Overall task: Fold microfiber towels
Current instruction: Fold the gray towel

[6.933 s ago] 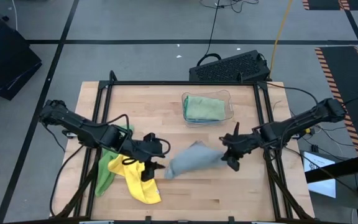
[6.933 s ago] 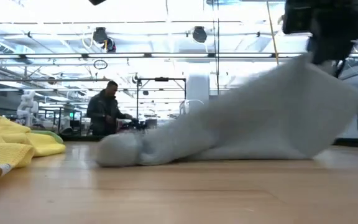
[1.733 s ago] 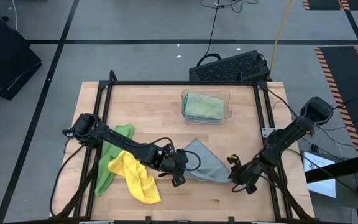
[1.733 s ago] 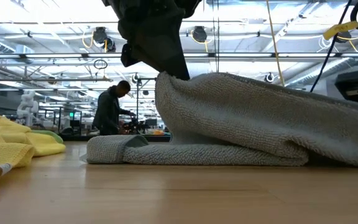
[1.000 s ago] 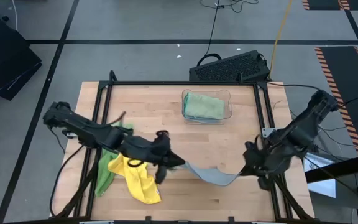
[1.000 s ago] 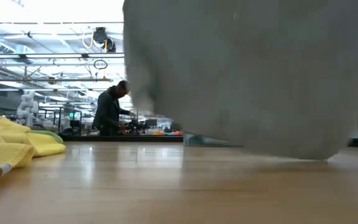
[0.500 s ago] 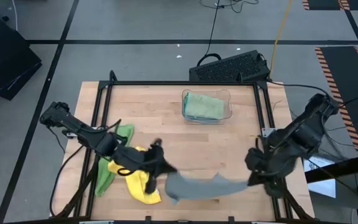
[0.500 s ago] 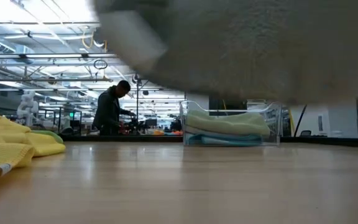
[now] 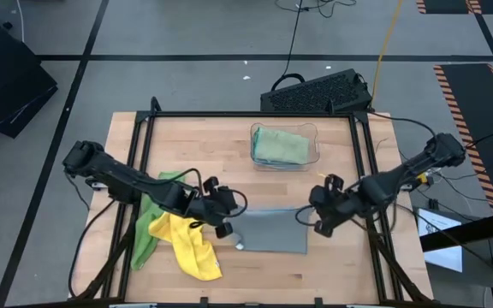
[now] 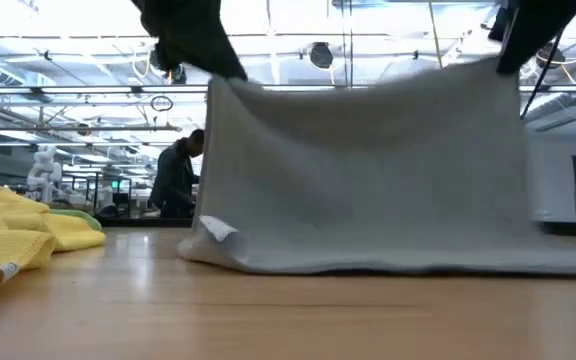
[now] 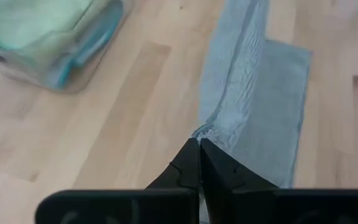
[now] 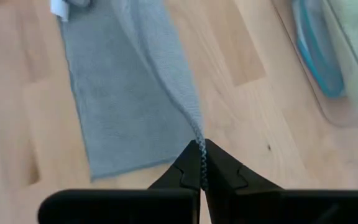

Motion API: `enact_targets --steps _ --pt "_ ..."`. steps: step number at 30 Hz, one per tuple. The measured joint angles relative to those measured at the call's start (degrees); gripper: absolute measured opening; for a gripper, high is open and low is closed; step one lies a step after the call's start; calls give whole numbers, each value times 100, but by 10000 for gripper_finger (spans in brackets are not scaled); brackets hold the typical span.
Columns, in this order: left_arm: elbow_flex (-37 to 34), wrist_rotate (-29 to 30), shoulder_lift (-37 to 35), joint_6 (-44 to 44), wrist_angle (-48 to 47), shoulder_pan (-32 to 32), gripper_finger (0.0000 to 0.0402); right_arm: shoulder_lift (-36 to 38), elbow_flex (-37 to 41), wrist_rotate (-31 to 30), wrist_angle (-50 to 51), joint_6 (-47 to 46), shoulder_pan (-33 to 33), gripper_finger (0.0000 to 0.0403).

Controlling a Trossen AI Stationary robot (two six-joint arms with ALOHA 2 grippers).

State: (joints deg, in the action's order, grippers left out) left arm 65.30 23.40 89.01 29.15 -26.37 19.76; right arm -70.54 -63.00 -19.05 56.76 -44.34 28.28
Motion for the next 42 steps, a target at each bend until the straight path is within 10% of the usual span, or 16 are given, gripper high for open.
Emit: enact_targets --steps 42 --pt "-422 57 -11 111 -54 -567 4 2 1727 563 -1884 1297 -1316 0"
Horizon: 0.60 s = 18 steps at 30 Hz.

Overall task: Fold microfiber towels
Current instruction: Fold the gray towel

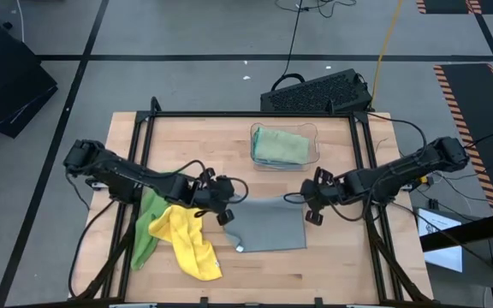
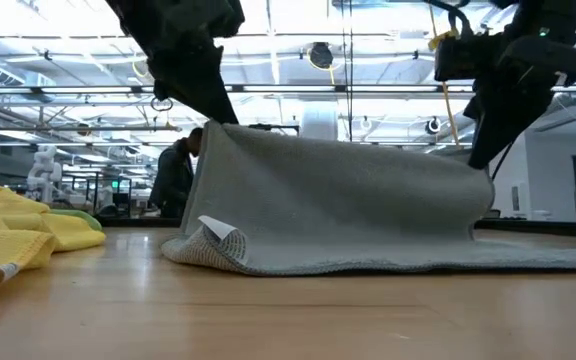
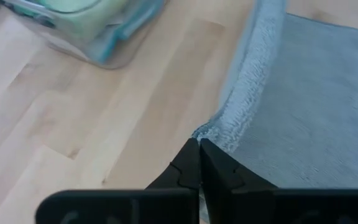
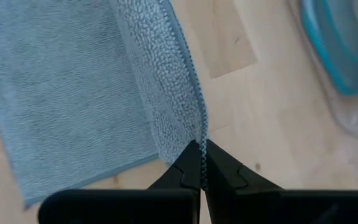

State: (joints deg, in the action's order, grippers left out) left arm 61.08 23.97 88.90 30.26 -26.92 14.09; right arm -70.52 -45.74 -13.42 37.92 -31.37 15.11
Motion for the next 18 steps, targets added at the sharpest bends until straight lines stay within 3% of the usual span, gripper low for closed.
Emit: enact_targets --steps 12,18 --pt "0 -10 0 2 -6 -324 9 0 0 -2 43 701 -354 0" --pt "0 -578 0 161 -2 -254 5 0 0 224 40 771 -354 0"
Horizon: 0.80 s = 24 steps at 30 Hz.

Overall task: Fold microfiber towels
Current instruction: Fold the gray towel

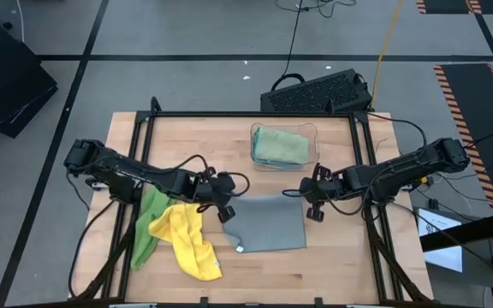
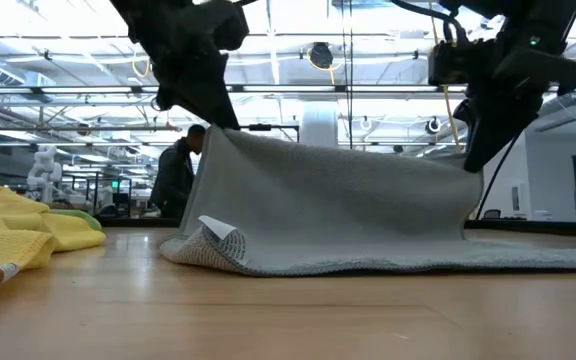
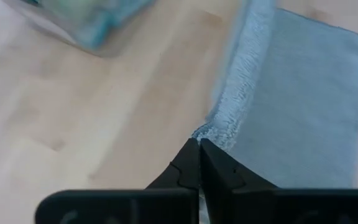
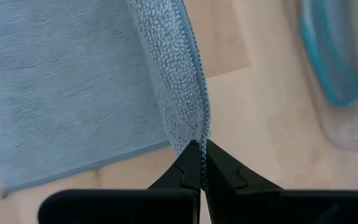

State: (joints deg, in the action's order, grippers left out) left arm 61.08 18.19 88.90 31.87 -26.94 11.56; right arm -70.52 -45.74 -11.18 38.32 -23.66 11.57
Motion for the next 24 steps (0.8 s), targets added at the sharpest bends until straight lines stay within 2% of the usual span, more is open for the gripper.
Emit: enact_targets --steps 3,7,12,17,24 --pt "0 -282 0 31 6 152 7 0 0 370 -122 24 2 0" --pt "0 -292 0 28 2 369 14 0 0 769 -285 37 2 0" --pt "-4 -195 128 103 -36 510 5 0 0 860 -337 -58 4 0" --pt "-5 -315 243 317 4 658 13 -36 0 1749 -512 -203 26 0" --pt "0 -220 233 586 52 941 11 -168 -2 1626 -754 -561 168 0"
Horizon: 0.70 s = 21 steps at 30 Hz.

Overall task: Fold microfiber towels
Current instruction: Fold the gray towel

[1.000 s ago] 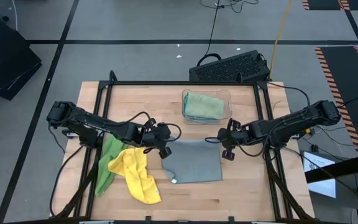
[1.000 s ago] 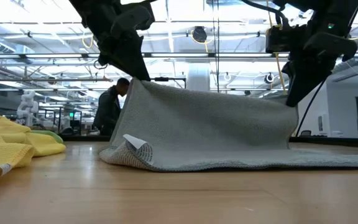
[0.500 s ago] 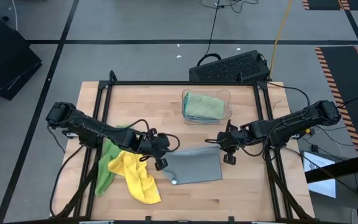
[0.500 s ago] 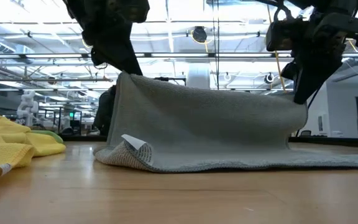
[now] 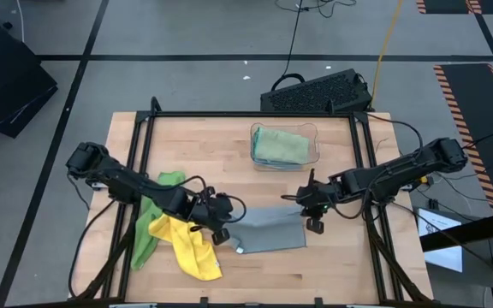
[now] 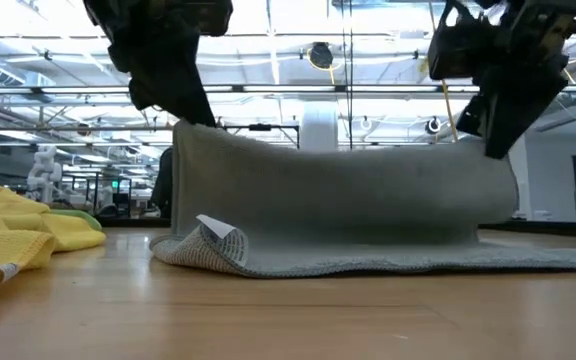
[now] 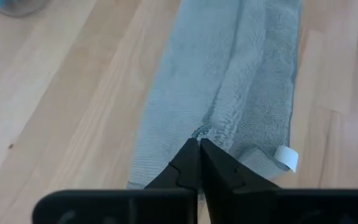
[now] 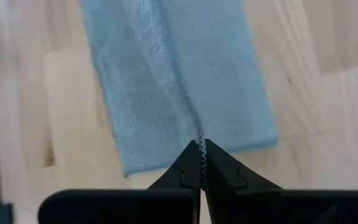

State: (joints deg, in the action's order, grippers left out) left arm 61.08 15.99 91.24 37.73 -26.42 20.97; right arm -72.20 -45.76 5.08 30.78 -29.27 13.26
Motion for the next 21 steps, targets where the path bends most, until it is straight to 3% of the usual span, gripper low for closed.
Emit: enact_targets --steps 9,21 --pt "-5 -180 293 105 80 181 9 -453 4 159 -179 26 -2 0" --pt "1 -171 506 56 332 236 15 -475 4 217 -235 122 -2 0"
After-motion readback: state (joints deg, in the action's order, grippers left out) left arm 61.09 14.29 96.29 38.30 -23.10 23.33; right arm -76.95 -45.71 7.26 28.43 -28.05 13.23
